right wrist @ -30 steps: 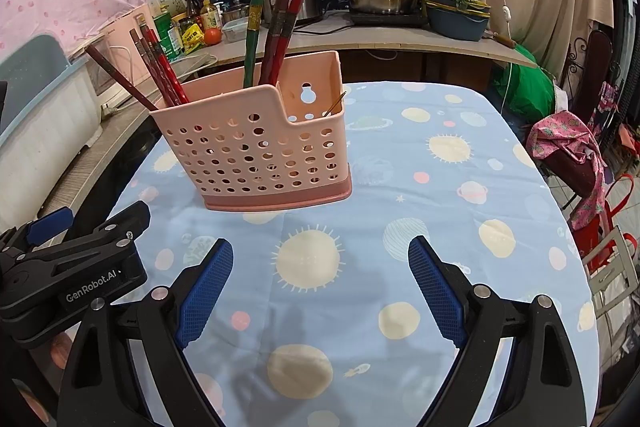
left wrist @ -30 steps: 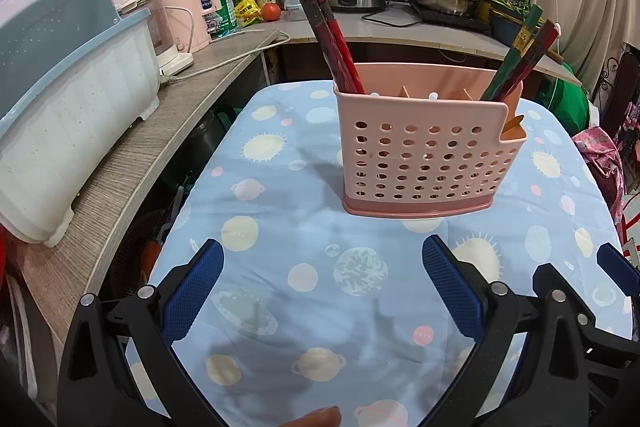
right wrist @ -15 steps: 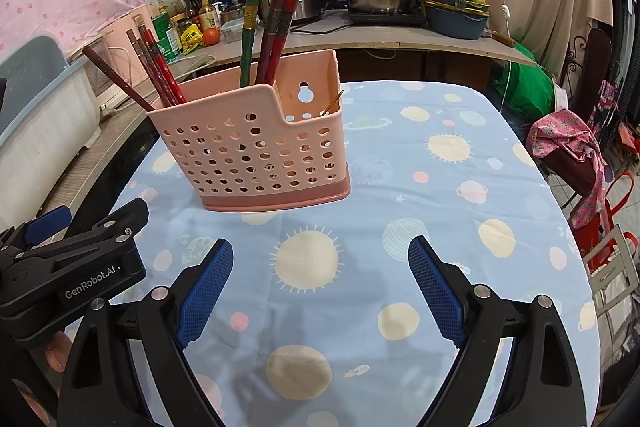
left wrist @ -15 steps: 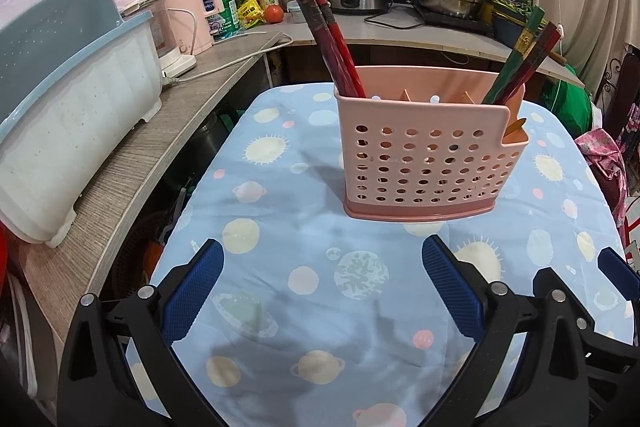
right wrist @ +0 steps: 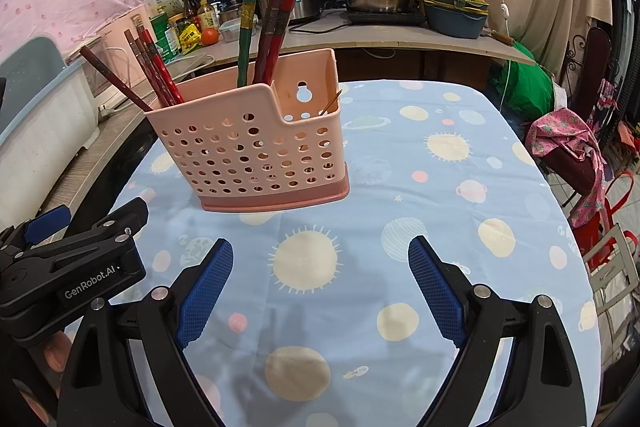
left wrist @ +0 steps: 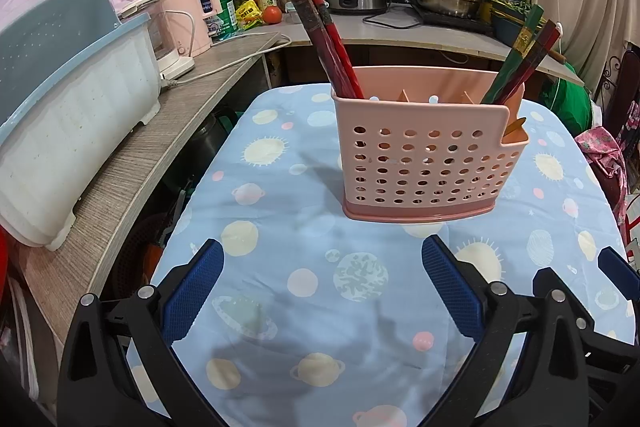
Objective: Organize utensils
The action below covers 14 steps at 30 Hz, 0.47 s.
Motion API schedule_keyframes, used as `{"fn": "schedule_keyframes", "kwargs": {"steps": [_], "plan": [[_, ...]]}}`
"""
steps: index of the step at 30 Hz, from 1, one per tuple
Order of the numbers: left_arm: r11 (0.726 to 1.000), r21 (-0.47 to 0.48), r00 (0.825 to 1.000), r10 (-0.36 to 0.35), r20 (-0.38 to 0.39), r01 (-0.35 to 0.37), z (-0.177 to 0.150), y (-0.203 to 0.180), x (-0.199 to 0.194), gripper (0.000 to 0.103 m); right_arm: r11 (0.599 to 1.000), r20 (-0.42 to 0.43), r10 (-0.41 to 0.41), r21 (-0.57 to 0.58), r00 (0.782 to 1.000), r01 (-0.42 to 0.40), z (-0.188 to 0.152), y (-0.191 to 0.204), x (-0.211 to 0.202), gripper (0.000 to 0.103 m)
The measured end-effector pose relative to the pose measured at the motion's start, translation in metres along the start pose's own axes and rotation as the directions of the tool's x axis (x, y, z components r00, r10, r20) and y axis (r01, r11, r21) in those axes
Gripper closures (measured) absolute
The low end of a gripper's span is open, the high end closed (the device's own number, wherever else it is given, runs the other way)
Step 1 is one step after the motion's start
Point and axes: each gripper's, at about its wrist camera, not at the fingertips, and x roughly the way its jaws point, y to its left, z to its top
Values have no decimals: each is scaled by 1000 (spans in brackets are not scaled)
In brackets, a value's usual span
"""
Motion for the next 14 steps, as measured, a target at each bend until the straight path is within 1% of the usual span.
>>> {"fn": "schedule_keyframes", "kwargs": {"steps": [14], "plan": [[1000, -4, 1000, -1, -3, 0, 2, 0, 3, 8, 1000, -1, 2, 0, 1000, -2, 0, 0, 1, 18]]}}
